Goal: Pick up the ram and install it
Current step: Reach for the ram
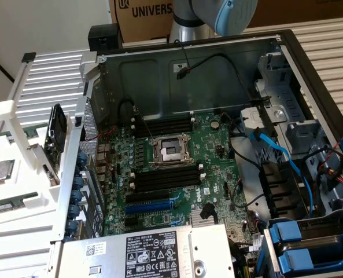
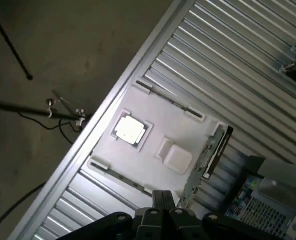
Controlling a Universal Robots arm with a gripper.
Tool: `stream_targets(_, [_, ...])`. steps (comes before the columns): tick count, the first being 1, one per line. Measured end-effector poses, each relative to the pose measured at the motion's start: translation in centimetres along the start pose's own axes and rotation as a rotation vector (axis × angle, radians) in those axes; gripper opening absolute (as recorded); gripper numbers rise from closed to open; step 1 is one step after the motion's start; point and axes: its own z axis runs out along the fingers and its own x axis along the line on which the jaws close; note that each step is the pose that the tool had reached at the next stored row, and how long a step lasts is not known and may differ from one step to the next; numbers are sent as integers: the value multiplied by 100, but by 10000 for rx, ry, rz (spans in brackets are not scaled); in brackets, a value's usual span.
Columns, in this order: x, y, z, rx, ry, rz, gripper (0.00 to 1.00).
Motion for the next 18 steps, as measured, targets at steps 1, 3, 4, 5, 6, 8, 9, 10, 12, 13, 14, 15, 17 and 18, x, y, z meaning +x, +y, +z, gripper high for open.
stream_targets(1, [0, 0, 0, -16, 19, -365, 11])
stream_targets(3, [0, 0, 1, -31, 37, -718, 11])
stream_targets(4, [0, 0, 1, -40, 49, -902, 11])
stream_targets(5, [0, 0, 2, -48, 58, -1088, 11])
stream_targets(6, [0, 0, 2, -56, 67, -1272, 11])
stream_targets(8, [0, 0, 5, -95, 115, -2180, 11])
stream_targets(9, [0, 0, 5, -103, 124, -2355, 11])
stream_targets(10, [1, 0, 6, -111, 134, -2545, 11])
stream_targets(12, [0, 0, 7, -127, 153, -2904, 11])
stream_targets(13, [0, 0, 7, -135, 163, -3105, 11])
stream_targets(14, [0, 0, 8, -142, 171, -3268, 11])
stream_targets(15, [0, 0, 9, -159, 192, -3643, 11])
stream_targets(17, [1, 0, 11, -174, 210, -4001, 11])
stream_targets(18, [1, -1, 12, -182, 219, -4188, 11])
